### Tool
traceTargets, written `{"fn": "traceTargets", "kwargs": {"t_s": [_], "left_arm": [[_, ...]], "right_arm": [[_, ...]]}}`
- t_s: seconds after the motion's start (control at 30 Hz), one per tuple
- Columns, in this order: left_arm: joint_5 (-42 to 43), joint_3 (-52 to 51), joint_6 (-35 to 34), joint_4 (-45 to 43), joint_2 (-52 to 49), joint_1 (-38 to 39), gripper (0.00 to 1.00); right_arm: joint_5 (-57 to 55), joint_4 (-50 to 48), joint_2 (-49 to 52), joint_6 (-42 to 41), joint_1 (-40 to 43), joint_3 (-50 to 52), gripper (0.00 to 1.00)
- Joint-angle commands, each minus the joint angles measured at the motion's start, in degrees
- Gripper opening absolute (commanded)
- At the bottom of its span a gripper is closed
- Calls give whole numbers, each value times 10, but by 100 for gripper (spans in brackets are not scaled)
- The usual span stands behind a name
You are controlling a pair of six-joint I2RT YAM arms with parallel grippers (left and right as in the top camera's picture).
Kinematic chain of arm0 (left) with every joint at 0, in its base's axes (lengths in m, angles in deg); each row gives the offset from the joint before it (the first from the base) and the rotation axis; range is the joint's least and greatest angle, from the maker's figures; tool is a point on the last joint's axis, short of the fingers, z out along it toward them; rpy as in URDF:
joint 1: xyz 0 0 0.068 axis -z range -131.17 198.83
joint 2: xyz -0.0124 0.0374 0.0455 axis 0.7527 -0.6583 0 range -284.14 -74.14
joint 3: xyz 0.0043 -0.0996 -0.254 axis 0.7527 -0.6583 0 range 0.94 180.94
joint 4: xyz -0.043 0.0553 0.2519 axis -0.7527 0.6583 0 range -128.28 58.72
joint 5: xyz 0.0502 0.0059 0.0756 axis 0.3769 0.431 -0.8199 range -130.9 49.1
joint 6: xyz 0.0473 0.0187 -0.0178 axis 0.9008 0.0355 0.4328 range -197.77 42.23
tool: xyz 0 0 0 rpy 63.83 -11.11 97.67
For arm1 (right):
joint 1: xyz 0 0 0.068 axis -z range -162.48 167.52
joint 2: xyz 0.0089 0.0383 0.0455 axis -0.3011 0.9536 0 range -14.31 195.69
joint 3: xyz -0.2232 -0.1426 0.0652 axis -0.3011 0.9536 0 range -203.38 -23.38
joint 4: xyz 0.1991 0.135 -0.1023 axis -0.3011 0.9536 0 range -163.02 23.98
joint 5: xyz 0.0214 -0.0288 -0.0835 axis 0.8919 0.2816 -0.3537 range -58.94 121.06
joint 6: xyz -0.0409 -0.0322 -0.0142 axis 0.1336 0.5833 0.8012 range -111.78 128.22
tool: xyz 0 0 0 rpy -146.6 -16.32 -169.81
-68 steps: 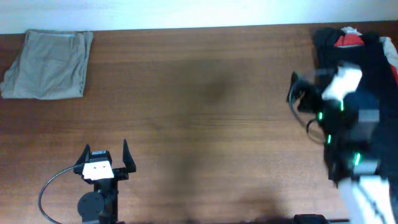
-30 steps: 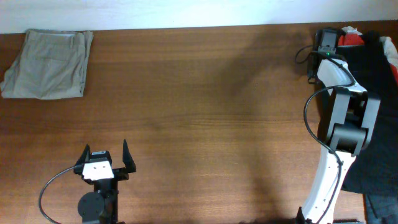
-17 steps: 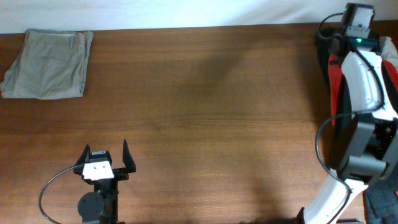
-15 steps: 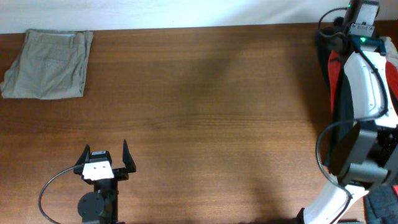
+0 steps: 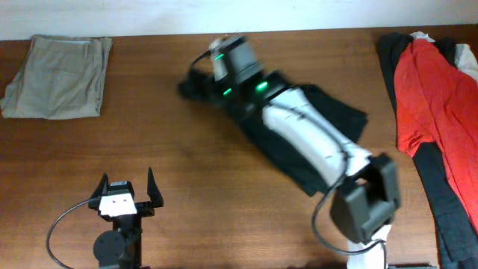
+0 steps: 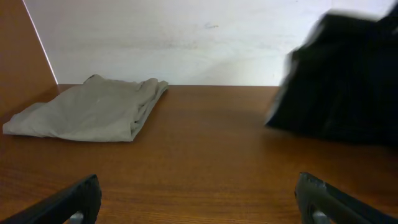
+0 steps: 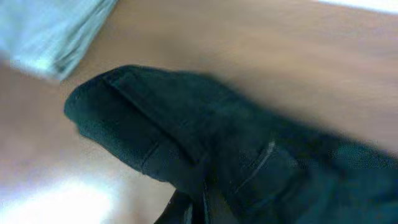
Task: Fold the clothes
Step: 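Drag the black shorts with the right gripper to the table center, then straighten the shorts' right edge with the right gripper, then release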
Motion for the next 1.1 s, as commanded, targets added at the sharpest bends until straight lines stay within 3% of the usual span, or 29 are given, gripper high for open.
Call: {"fn": "traceTargets", "kwargs": {"t_s": [0.0, 0.17, 0.2, 0.23, 0.27, 0.37, 0.47, 0.5, 0.67, 0.73, 0.8, 0.83, 0.9, 0.93, 1.07], "left_arm": [[0, -3, -2, 0, 3, 1, 99], [0, -3, -2, 0, 3, 1, 99], [0, -3, -2, 0, 3, 1, 99], [0, -3, -2, 0, 3, 1, 99], [0, -3, -2, 0, 3, 1, 99], [0, -3, -2, 0, 3, 1, 99], [0, -3, -2, 0, 3, 1, 99], [0, -3, -2, 0, 3, 1, 99], [0, -3, -2, 0, 3, 1, 99], [0, -3, -2, 0, 3, 1, 99], [0, -3, -2, 0, 3, 1, 99], [0, -3, -2, 0, 3, 1, 99], [0, -3, -2, 0, 3, 1, 99], [0, -3, -2, 0, 3, 1, 99], [0, -3, -2, 0, 3, 1, 99]], "right_arm": [[-3, -8, 5, -38, -57, -9, 4], [2, 9, 4, -43, -93, -9, 12], [7, 16, 4, -43, -94, -9, 25], [7, 22, 4, -43, -94, -9, 60], [6, 27, 3, -42, -92, -9, 80], [-5, 52, -30, -42, -58, -10, 82], [-38, 122, -79, -42, 19, -10, 93], [-39, 163, -92, -42, 59, -10, 98], [-37, 393, -81, -42, 191, -8, 99], [-37, 442, -71, -43, 215, 15, 95], [-44, 439, -70, -45, 227, 66, 58], [-60, 432, -70, -61, 234, 93, 52], [-66, 411, -70, -77, 250, 135, 25], [-65, 385, -70, -84, 258, 167, 4], [-5, 254, -70, -85, 270, 296, 4]]}}
